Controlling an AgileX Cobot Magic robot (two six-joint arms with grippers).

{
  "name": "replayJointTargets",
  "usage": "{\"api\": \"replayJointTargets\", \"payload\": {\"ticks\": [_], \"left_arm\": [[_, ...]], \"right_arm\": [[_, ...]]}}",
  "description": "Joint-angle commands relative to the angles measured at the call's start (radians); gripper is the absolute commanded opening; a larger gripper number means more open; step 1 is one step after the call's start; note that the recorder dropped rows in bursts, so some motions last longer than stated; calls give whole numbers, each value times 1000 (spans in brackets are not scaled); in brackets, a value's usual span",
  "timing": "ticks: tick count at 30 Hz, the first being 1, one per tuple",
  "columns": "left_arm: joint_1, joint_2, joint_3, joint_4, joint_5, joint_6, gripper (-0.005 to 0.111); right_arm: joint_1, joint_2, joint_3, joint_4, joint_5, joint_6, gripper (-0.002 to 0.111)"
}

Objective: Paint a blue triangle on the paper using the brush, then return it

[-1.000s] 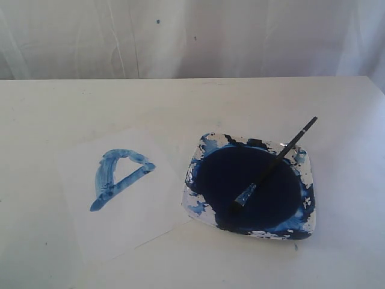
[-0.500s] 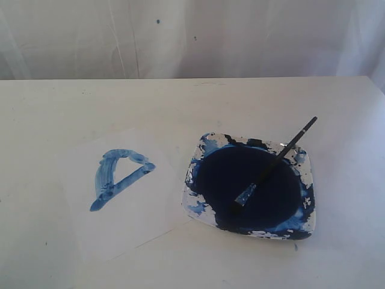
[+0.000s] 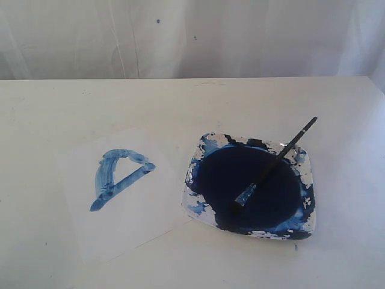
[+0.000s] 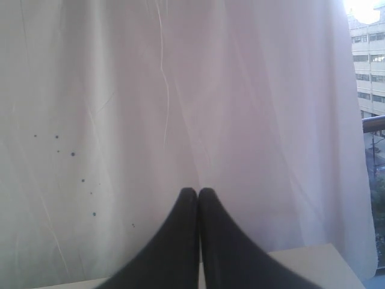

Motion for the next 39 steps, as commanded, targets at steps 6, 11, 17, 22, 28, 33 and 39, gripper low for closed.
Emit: {"api": "replayJointTargets", "payload": {"ticks": [6, 11, 17, 22, 28, 33, 39], "left_arm": [[-10, -5, 2, 17, -2, 3, 0], [-10, -5, 2, 17, -2, 3, 0], [-10, -5, 2, 17, -2, 5, 0], [-10, -5, 2, 17, -2, 5, 0], [-10, -5, 2, 17, -2, 5, 0], [-10, -5, 2, 17, -2, 5, 0], [-10, -5, 2, 17, -2, 5, 0]], "right_arm": [[-3, -3, 5, -2, -6, -7, 0], [-3, -3, 5, -2, -6, -7, 0], [9, -3, 5, -3, -6, -7, 0], [41, -3, 5, -3, -6, -7, 0], [41, -3, 5, -15, -17, -9, 0], [16, -45, 59, -22, 210, -9, 0], [-66, -54, 291, -244, 365, -3, 0]]}}
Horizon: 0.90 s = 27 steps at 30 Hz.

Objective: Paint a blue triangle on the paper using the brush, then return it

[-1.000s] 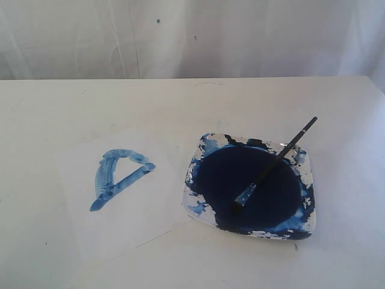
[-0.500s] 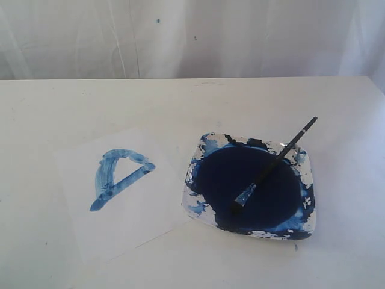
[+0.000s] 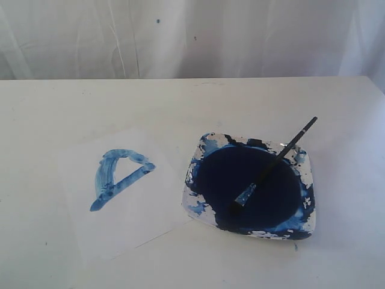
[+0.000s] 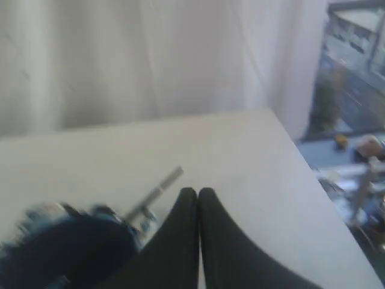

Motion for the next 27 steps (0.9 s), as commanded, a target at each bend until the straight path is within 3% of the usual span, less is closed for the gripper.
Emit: {"api": "replayJointTargets", "payload": {"ticks": [1, 9, 12, 19, 27], "left_arm": [[-8, -5, 2, 3, -2, 1, 0], [-8, -5, 2, 3, -2, 1, 0], [-8, -5, 2, 3, -2, 1, 0], [-8, -5, 2, 3, -2, 1, 0], [-8, -5, 2, 3, -2, 1, 0]], "right_arm": [[-67, -3, 195, -157, 43, -3, 0], [-92, -3, 501, -235, -307, -1, 0], [-94, -13, 572, -222, -371, 82, 0], [-94, -168, 648, -222, -374, 192, 0], [-96, -363, 648, -214, -237, 267, 0]]}}
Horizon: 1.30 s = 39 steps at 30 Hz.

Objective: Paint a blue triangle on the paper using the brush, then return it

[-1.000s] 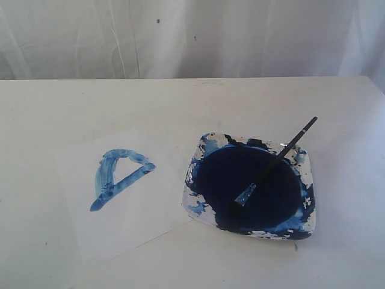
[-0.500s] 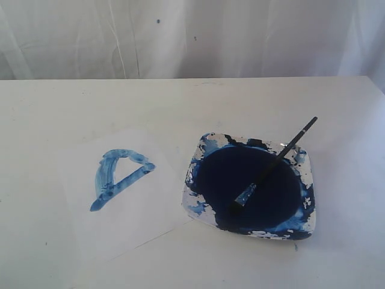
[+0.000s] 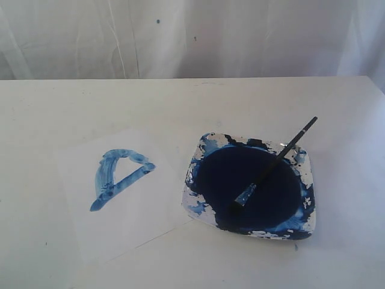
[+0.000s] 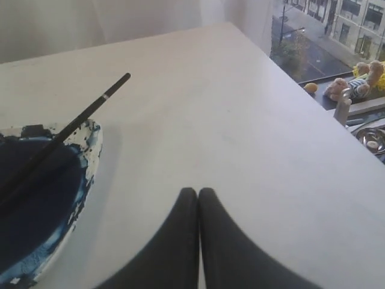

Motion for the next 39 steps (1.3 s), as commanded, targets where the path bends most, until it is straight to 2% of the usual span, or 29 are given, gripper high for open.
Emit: {"api": "replayJointTargets", "payload": {"ticks": [1, 11, 17, 29, 31, 36, 39], "left_arm": [[-8, -5, 2, 3, -2, -1, 0], [-8, -5, 2, 3, -2, -1, 0], [-8, -5, 2, 3, -2, -1, 0], [-8, -5, 2, 3, -2, -1, 0], [-8, -5, 2, 3, -2, -1, 0], [-8, -5, 2, 3, -2, -1, 0], [-8, -5, 2, 3, -2, -1, 0]], "right_arm": [[-5, -94, 7, -5, 58, 13, 0], [-8, -140, 7, -2, 72, 11, 0], [-78, -140, 7, 5, 72, 23, 0], [-80, -140, 7, 56, 50, 5, 0], [-80, -140, 7, 123, 19, -97, 0], [-80, -140, 7, 582, 14, -637, 0], [-80, -140, 7, 562, 48, -640, 0]]}}
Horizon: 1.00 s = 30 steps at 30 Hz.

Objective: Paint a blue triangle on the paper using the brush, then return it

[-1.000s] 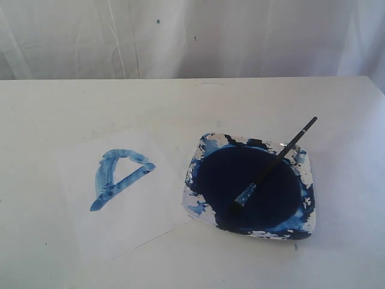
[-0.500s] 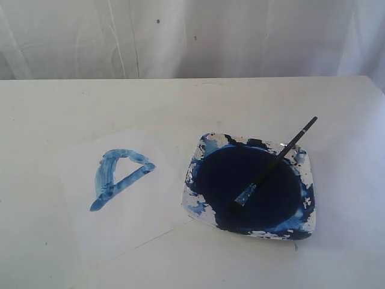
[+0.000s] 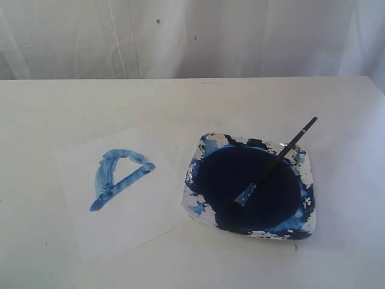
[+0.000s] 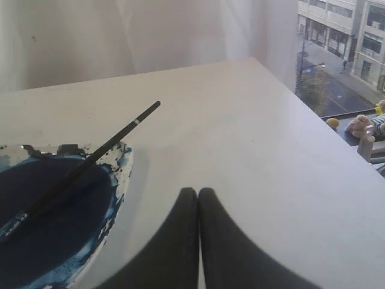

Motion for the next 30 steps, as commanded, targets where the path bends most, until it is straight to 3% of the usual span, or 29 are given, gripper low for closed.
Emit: {"api": "replayJointTargets", "payload": {"ticks": [1, 10, 30], "left_arm": [[-8, -5, 2, 3, -2, -1, 0], [-8, -5, 2, 3, -2, 0, 0], [-8, -5, 2, 3, -2, 0, 0]], "right_arm": [[-8, -7, 7, 30, 36, -83, 0], [-8, -7, 7, -166, 34, 196, 0], [22, -7, 7, -171, 54, 187, 0]]}}
